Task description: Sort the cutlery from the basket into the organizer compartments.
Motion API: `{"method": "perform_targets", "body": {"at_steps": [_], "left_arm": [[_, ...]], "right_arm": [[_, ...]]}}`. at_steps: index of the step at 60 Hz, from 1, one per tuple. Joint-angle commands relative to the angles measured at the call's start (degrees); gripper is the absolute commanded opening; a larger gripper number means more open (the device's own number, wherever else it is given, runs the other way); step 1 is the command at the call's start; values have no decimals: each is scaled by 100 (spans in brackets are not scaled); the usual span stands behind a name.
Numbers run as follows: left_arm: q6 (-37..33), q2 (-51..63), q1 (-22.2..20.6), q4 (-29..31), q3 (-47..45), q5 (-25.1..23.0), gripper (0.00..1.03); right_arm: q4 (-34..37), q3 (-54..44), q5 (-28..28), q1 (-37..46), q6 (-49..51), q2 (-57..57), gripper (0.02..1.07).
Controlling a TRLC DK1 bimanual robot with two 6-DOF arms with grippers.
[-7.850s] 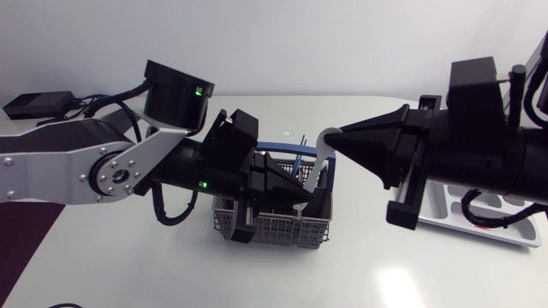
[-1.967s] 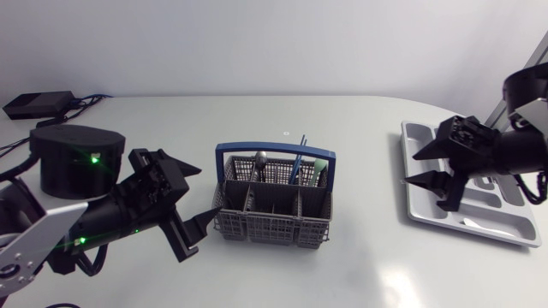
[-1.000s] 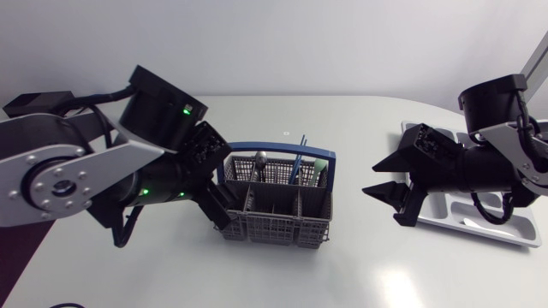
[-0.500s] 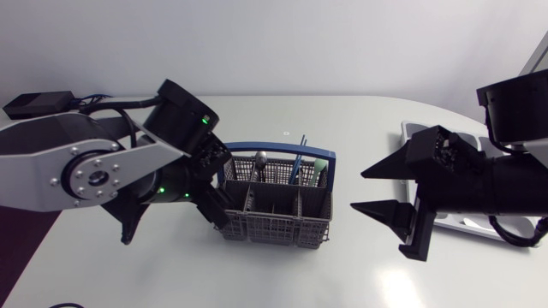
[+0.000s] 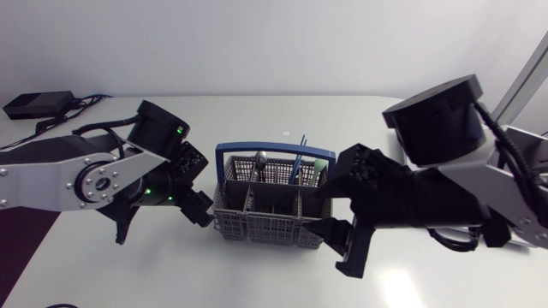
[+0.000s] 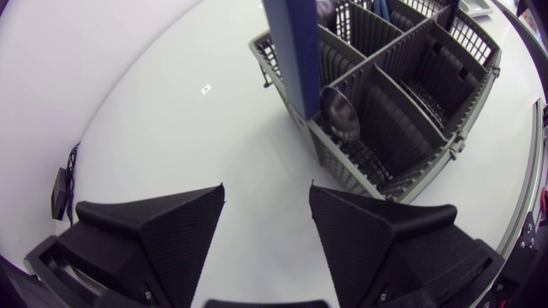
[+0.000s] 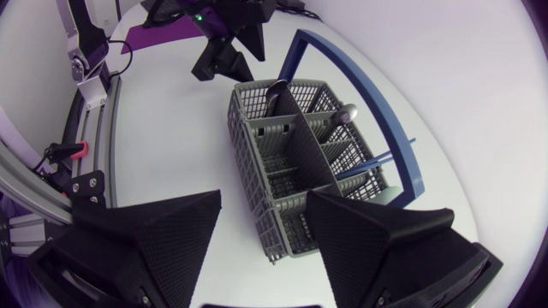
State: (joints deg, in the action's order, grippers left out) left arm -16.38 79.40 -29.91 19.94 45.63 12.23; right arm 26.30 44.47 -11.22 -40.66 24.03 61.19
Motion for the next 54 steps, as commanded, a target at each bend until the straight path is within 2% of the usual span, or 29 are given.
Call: {"method": "perform_targets", "body": {"at_steps": [1,21,26,29,38,49,52,54], "left_arm": [[-67,234,-155,-131,-151,-36,69],[170,375,-1087,-333,-1,-36,69],[179,384,-1201,-342,-1,-28,71],[153,296,-1122,-342,-36,-28,72],[-58,-100,-445,-448,-282,-36,72],[-234,-645,-199,-711,-704,-124,74],[-278,-715,-129,-746,-757,-142,75],[-313,-733,-76,-782,-775,-203,75]], "right_arm": [[-134,176,147,-152,-294,192,75],[-398,-79,261,138,-408,113,75],[-486,-184,252,164,-522,60,75],[-530,-210,235,164,-619,69,75],[-890,-61,-3,191,-1419,324,75],[-1259,124,542,-293,-2491,983,75],[-1444,44,613,-354,-2720,1088,82],[-1549,44,639,-390,-2860,1194,82]]}}
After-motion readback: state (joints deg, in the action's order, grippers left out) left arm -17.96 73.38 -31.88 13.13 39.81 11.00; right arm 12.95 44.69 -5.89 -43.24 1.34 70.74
